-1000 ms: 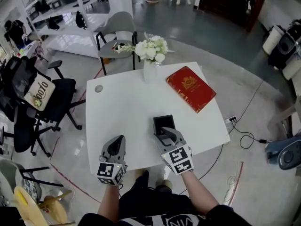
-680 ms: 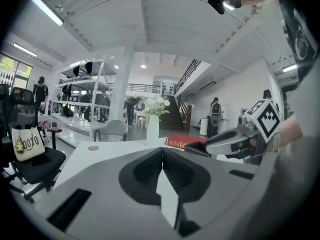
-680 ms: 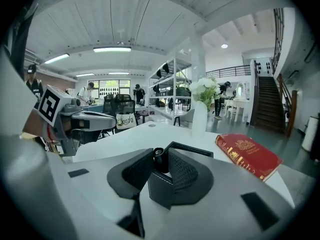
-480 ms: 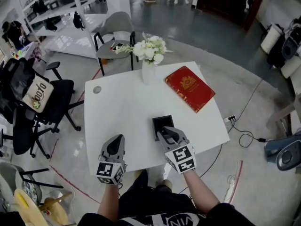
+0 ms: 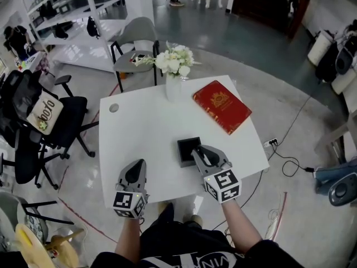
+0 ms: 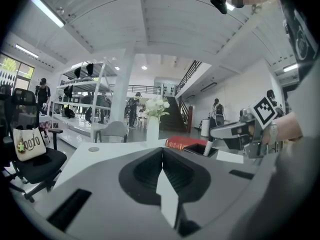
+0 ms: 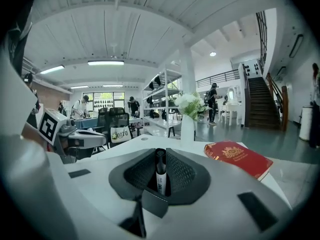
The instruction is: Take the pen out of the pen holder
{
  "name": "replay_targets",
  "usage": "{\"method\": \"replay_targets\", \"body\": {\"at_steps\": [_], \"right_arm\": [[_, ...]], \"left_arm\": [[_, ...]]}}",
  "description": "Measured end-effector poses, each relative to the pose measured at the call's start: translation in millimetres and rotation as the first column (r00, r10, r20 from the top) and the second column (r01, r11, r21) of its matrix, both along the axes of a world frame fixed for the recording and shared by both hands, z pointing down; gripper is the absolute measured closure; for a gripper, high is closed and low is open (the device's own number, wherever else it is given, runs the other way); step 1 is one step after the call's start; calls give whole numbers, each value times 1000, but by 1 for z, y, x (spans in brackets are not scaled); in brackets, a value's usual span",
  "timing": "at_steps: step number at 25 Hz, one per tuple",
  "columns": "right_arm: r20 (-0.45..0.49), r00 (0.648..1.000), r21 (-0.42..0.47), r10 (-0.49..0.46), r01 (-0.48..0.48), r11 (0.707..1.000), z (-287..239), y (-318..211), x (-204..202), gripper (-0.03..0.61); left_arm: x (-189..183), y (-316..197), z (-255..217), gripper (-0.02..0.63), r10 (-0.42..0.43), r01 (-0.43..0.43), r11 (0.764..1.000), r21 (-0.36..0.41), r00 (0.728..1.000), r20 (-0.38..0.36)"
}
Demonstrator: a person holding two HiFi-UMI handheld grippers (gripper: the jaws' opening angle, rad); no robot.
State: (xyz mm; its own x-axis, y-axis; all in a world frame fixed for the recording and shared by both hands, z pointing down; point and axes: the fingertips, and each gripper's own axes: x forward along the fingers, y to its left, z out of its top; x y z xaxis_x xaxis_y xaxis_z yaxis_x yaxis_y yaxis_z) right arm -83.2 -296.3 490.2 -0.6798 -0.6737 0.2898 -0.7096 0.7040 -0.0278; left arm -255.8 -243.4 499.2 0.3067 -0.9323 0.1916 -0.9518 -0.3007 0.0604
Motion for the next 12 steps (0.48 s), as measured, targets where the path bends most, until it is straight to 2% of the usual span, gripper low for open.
{"method": "replay_targets", "body": {"at_steps": [12], "right_arm": [[87, 996, 83, -2, -5, 997, -54, 4, 14, 506]], "left_arm": [[15, 7, -13, 609, 3, -3, 1000, 30, 1000, 10]]}}
